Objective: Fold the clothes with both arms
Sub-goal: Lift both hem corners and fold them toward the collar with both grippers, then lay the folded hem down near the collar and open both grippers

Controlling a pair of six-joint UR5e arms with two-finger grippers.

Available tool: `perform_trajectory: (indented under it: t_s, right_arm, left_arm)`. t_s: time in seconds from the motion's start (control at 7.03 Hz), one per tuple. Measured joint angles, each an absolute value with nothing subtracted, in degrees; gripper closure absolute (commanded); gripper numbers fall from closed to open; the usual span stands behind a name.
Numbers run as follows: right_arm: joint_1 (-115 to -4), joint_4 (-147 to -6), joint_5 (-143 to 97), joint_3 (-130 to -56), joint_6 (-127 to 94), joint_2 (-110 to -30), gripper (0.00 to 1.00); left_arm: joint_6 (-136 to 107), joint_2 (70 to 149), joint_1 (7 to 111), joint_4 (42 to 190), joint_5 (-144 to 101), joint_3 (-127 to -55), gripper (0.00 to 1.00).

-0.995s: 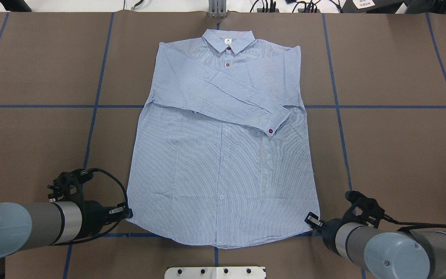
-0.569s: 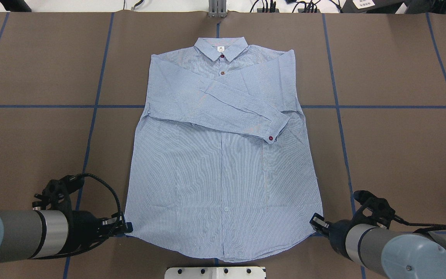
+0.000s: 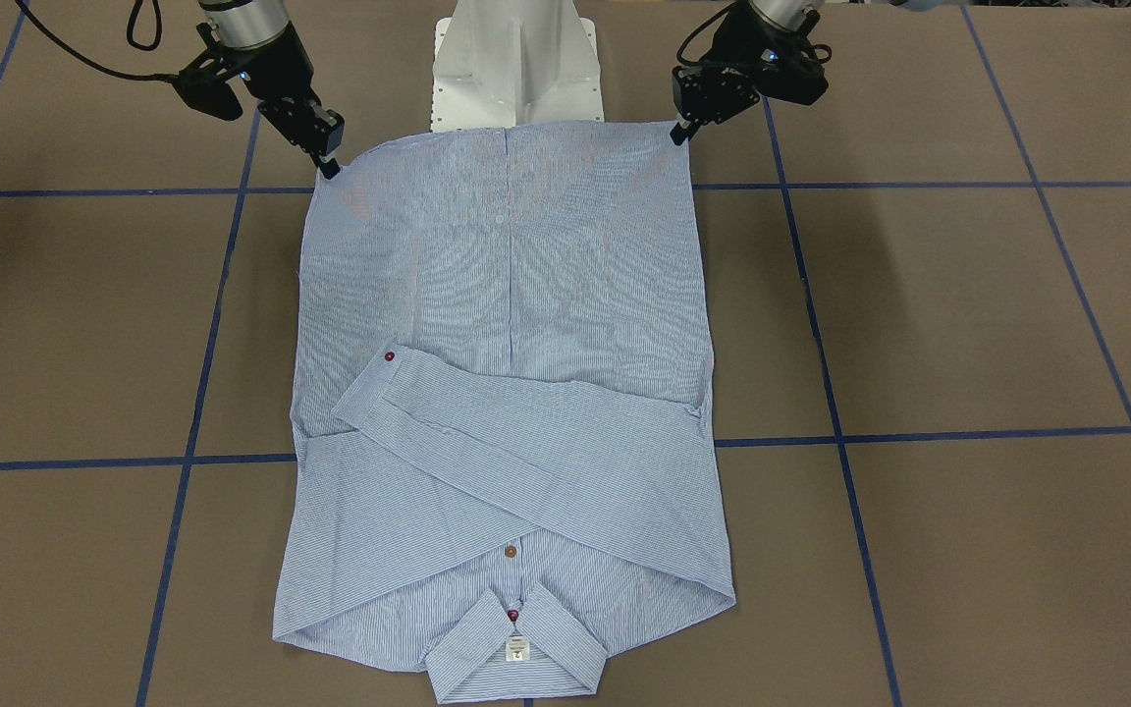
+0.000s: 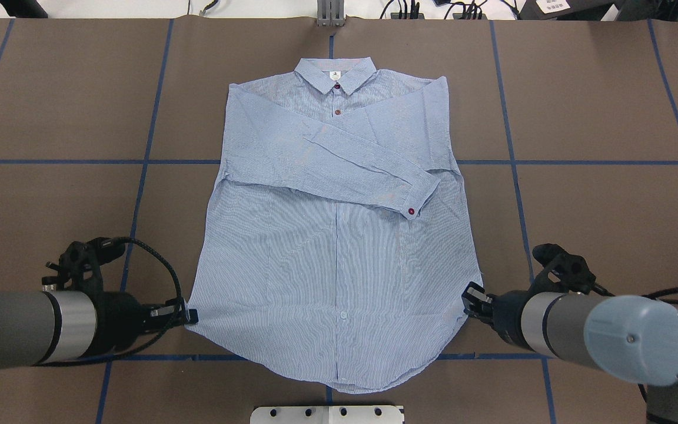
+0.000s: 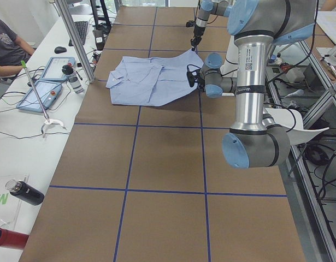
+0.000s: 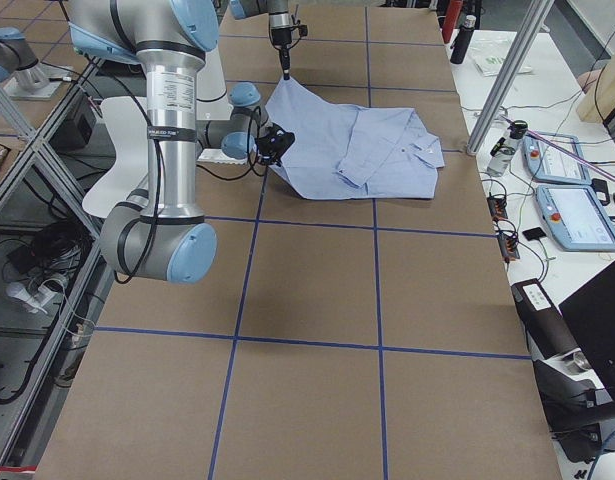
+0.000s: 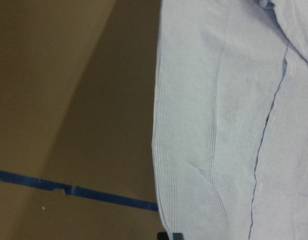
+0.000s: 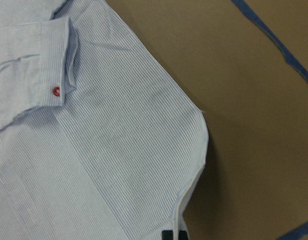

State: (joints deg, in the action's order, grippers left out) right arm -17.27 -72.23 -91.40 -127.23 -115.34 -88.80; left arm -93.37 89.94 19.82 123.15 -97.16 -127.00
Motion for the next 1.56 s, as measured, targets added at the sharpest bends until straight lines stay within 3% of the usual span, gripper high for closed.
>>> perform_trajectory:
  t_s: [0.57, 1.28, 1.56]
  right_arm:
    - [-38.18, -78.06, -108.51, -115.57, -105.79, -73.9, 1.0]
    - [-47.56, -83.68, -106.37, -107.38, -102.96, -63.45, 1.0]
    - [-47.63, -79.0, -102.69, -99.85, -102.7, -60.88, 1.0]
  left_arm:
    - [-82.77, 107.5, 37.99, 114.42, -108.09, -111.23, 1.0]
    - [-79.54, 112.61, 45.95, 114.95, -108.75, -102.25, 1.0]
    - [-79.55, 115.07, 46.88, 120.06, -108.66, -94.8, 1.0]
